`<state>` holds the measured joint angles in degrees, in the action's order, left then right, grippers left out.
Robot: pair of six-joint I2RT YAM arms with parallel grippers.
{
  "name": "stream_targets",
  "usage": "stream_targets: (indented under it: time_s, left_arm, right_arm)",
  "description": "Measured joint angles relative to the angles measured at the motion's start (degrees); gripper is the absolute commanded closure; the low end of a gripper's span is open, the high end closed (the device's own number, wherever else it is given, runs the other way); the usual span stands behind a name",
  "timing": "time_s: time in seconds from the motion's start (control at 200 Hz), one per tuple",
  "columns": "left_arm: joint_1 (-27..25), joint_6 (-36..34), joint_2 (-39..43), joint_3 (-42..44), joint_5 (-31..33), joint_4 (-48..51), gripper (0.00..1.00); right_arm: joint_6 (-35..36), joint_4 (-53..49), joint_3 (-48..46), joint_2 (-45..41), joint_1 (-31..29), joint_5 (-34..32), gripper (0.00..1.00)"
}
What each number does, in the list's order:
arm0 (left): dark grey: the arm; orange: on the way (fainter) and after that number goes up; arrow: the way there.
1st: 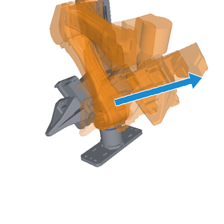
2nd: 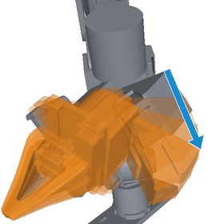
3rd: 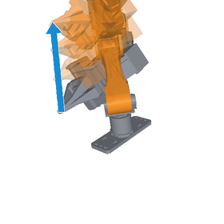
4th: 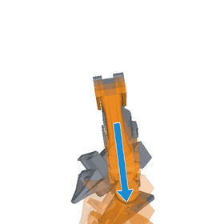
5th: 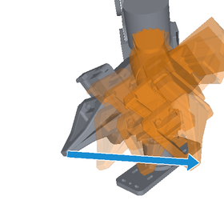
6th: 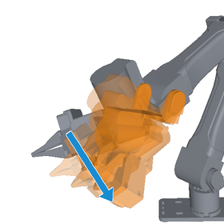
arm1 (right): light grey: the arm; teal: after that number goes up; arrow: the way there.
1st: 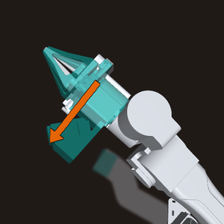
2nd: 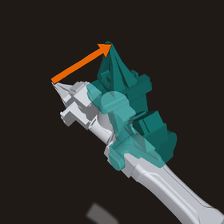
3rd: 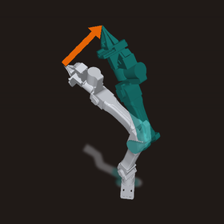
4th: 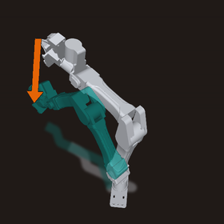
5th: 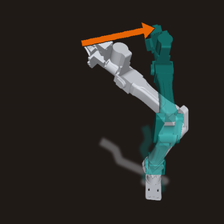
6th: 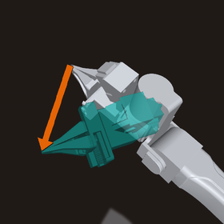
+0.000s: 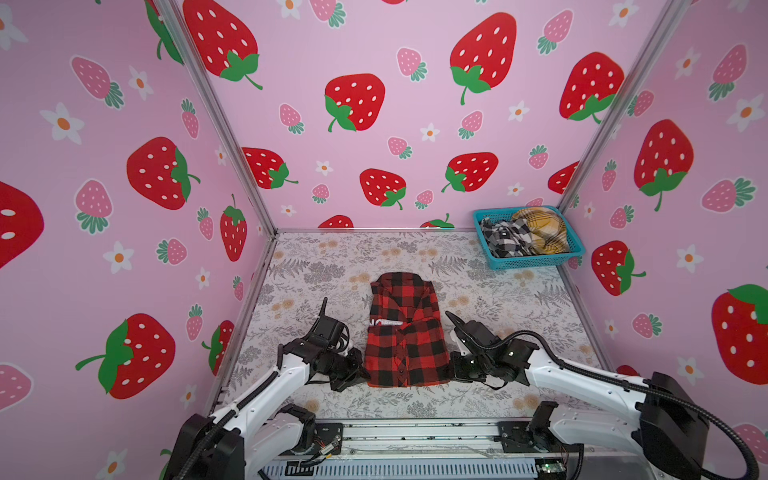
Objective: Fold and stack the long sleeve shirts
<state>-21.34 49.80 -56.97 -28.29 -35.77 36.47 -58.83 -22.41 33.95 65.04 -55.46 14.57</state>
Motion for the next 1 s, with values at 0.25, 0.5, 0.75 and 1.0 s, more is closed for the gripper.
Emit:
stream_targets:
  time_s: [0.25, 0.5, 0.75, 1.0]
  left_arm:
    - [-3.41, 2.91, 3.69, 1.57, 0.85, 2.64, 1.00]
    - [-6.97, 4.66, 7.17, 2.27, 1.92, 5.73, 1.00]
    - [-7.30, 5.99, 10.91, 2.75, 2.38, 6.56, 1.00]
    - [-8.72, 6.64, 12.70, 4.17, 2.43, 6.64, 1.00]
  right_arm:
    - [-3.13, -0.74, -1.51, -2.03, -2.71, -1.31, 1.00]
    - [-6.01, -2.43, -1.77, -5.27, -6.71, -3.56, 1.00]
    - [-7.39, -2.60, -1.77, -6.08, -6.97, -5.05, 1.00]
    - [-9.49, -2.25, -3.34, -7.48, -8.57, -5.66, 1.00]
